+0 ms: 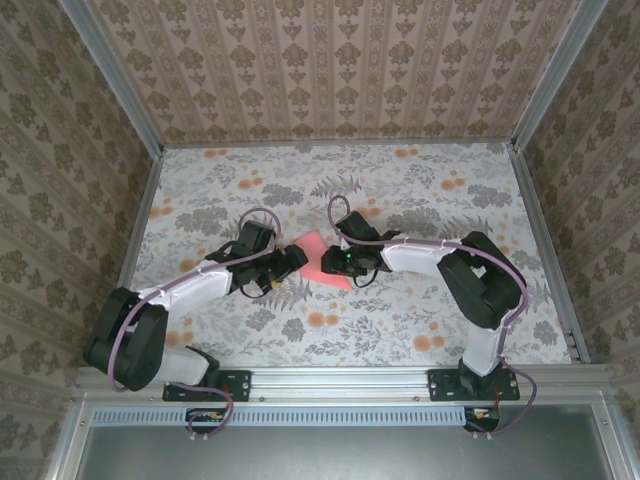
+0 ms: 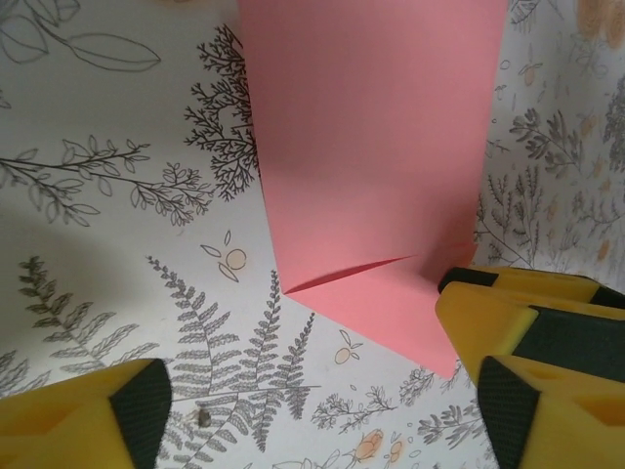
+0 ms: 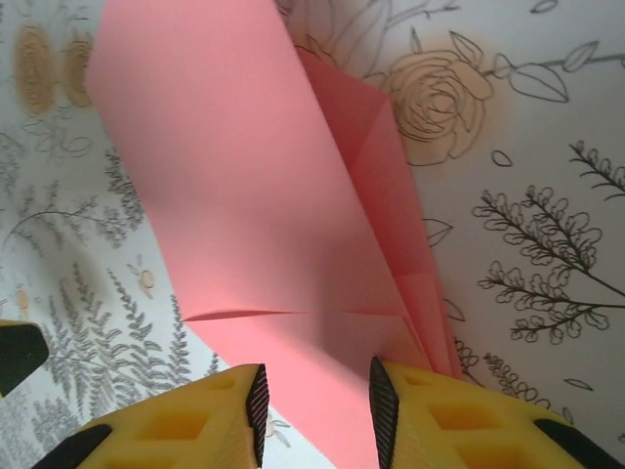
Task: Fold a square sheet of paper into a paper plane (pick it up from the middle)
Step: Fold the wing for the fifth time at the center of the table.
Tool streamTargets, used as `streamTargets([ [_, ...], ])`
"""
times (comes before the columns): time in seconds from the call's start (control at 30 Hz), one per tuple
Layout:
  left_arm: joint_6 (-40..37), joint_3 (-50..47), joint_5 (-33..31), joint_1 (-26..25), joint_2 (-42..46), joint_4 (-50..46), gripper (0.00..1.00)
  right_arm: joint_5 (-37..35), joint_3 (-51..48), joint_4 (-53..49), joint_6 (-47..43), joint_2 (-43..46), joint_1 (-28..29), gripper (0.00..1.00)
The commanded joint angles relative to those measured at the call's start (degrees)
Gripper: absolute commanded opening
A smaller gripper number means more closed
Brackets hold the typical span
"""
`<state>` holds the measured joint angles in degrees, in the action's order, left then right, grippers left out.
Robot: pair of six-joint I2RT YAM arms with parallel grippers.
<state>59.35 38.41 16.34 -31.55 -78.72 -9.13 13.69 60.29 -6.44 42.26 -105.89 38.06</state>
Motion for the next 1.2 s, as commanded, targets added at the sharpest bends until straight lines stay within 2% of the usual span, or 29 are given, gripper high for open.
streamTargets([
  [0.0, 4.84, -0.61, 0.82, -0.78, -1.96, 3.54, 0.78, -0.97, 0.87, -1.56, 2.09, -1.58, -0.75, 0.36],
  [0.2, 6.16, 0.76, 2.07, -1.4, -5.1, 4.89, 0.68, 3.17, -2.19, 1.64, 4.08, -1.99, -2.78, 0.35],
  [0.33, 7.65, 1.05, 2.77, -1.67, -7.29, 6.34, 0.65, 7.41, -5.02, 6.05, 6.19, -1.96, -4.58, 0.35],
  [0.5, 8.84, 1.49, 3.68, -1.67, -9.62, 8.65, 0.54, 12.19, -7.79, 11.36, 8.62, -2.46, -6.48, 0.35],
  [0.73, 8.91, 2.78, 3.88, -1.42, -11.72, 9.19, 0.41, 14.38, -9.45, 13.81, 9.41, -2.51, -7.8, 0.35],
  [0.97, 10.54, 1.44, 6.78, -0.32, -13.56, 16.03, 0.34, 15.53, -10.19, 15.04, 9.6, -2.83, -8.42, 0.35],
  [1.17, 12.47, -0.15, 9.0, 0.52, -15.23, 21.56, 0.33, 15.93, -10.2, 15.32, 9.64, -3.07, -8.44, 0.35],
])
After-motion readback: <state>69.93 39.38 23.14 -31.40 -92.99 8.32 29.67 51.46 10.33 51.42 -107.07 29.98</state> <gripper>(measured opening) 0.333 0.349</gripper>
